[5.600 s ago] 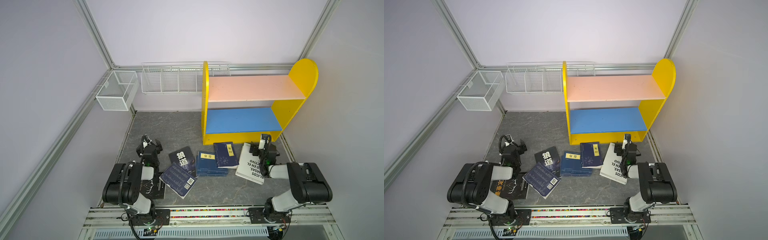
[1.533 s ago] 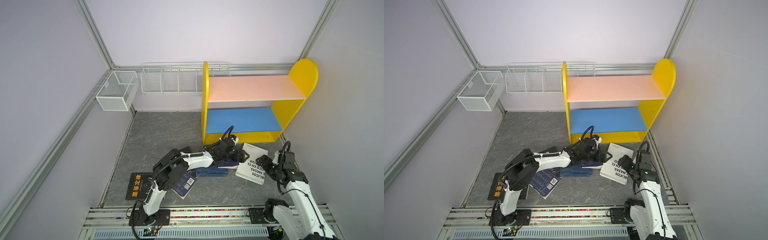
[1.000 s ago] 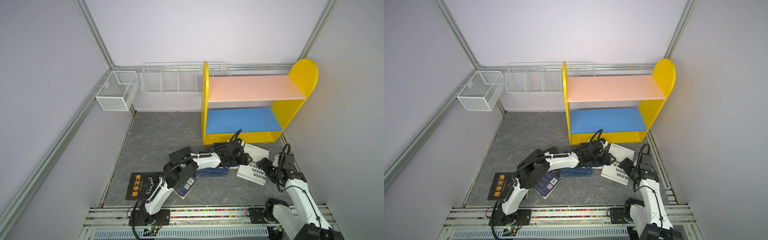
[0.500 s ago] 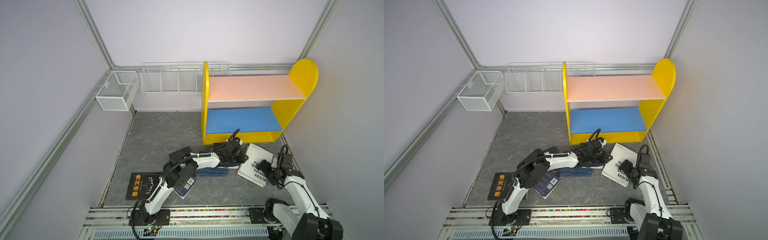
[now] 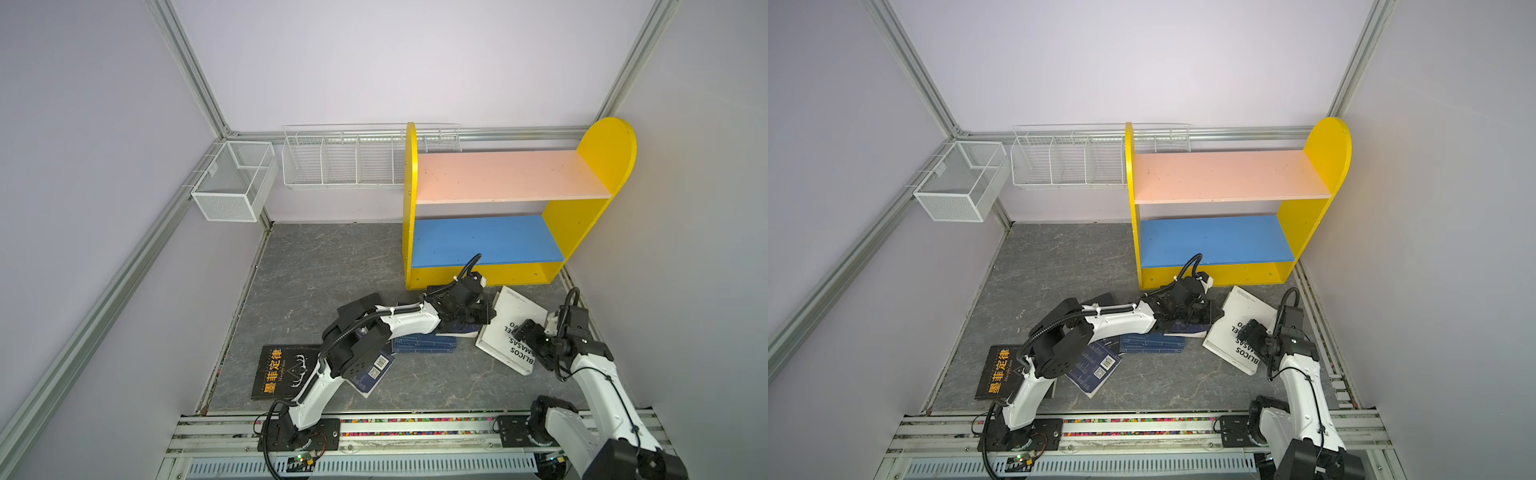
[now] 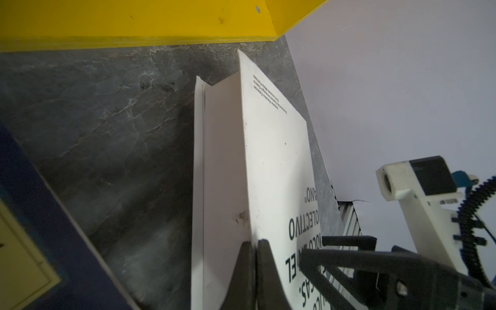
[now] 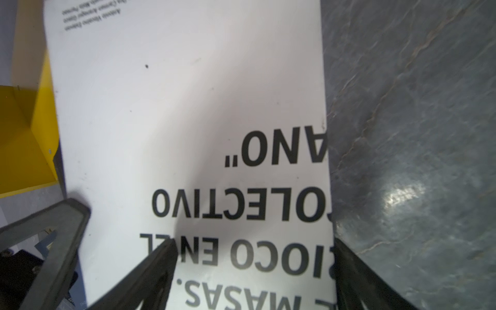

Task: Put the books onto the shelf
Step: 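Lift the white paperback upright with both grippers toward the blue shelf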

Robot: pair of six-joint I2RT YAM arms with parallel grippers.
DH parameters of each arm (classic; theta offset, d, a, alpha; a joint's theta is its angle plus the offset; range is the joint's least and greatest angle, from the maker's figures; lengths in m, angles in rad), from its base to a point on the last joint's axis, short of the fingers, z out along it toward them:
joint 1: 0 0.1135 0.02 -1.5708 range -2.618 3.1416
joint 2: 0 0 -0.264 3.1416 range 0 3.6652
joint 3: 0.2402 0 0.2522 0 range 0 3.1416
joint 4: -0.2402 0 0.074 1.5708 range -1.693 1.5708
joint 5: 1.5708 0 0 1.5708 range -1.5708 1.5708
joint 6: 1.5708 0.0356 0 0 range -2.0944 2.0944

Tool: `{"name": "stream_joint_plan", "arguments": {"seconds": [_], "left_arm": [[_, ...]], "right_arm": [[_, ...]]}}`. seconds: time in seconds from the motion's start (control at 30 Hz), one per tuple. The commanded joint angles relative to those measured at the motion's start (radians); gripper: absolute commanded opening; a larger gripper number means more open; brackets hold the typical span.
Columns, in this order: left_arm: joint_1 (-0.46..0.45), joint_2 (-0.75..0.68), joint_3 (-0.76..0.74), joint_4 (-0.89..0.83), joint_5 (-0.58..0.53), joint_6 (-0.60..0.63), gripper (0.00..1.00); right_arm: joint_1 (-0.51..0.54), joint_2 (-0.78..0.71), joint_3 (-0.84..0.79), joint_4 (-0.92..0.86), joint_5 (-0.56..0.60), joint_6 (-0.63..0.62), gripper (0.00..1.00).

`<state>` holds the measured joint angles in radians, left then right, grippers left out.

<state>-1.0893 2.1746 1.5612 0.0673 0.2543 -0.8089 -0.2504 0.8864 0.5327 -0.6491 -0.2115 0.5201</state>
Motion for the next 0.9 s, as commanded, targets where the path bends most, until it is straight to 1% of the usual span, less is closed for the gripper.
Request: {"name": "stream_joint_plan", "arguments": {"seconds": [0.0,0.17,0.3,0.43,0.53,0.73,0.8,0.87], "left_arm": [[-0.03,-0.098,0.007,-0.037,0.046,0.027,0.0],[-0.024,-0.185,0.008,-0.098,0.044,0.041,0.0],[0.003,-0.271,-0.033,-0.124,0.046,0.047,0.0],[0.044,-0.357,-0.078,-0.164,0.039,0.07,0.0],[0.088,-0.412,-0.113,-0.172,0.041,0.073,0.0],[0.168,-0.484,-0.154,-0.194,0.015,0.106,0.0],[0.19,-0.501,-0.159,-0.197,0.017,0.111,0.0],[0.212,-0.512,-0.157,-0.206,0.024,0.114,0.0]], "right_arm": [[-0.027,-0.063,0.119,-0.031,-0.079,-0.054,0.89],[-0.046,-0.129,0.243,-0.106,-0.112,-0.066,0.89],[-0.049,-0.159,0.299,-0.125,-0.133,-0.058,0.89],[-0.053,-0.181,0.333,-0.08,-0.234,-0.054,0.89],[-0.053,-0.184,0.314,0.017,-0.32,-0.023,0.89],[-0.054,-0.122,0.228,0.215,-0.445,0.054,0.89],[-0.052,-0.123,0.169,0.323,-0.494,0.079,0.89],[-0.047,-0.109,0.094,0.484,-0.581,0.15,0.89]]}}
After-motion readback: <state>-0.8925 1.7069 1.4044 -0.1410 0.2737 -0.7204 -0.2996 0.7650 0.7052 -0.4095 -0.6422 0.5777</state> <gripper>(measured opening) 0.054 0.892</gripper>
